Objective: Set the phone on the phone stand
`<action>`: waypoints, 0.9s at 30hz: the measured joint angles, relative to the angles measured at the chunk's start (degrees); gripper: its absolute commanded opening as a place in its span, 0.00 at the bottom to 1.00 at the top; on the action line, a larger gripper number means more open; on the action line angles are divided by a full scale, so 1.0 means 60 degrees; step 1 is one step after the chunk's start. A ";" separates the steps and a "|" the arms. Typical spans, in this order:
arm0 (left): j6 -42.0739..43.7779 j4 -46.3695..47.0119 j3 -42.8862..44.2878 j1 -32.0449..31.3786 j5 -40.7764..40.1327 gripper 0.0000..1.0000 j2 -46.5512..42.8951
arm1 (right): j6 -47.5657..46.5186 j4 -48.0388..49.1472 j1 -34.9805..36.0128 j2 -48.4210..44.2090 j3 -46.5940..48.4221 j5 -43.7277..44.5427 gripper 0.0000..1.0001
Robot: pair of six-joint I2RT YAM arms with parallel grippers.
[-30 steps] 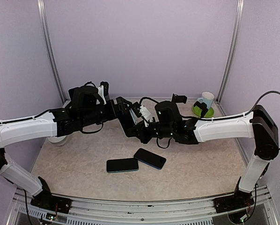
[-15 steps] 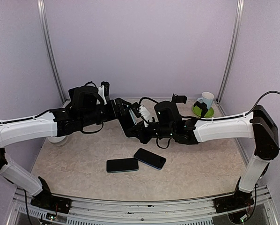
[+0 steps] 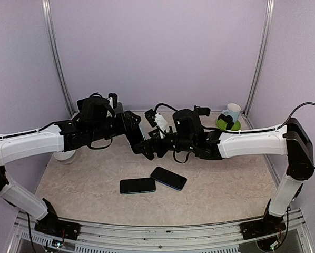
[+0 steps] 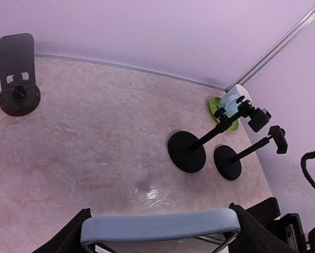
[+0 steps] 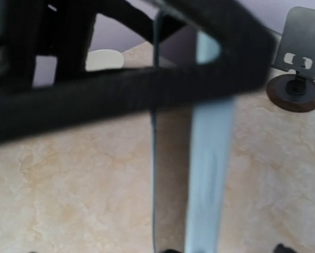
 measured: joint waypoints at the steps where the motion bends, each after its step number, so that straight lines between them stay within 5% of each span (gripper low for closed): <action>1: 0.0073 -0.0080 0.0000 0.0095 -0.0073 0.66 0.0000 | 0.0000 -0.0007 -0.0004 0.0000 0.0000 0.0047 0.99; 27: 0.2433 -0.1071 0.1974 0.2951 -0.0973 0.65 0.1603 | 0.0295 0.0066 -0.0801 -0.1614 -0.2557 0.0772 1.00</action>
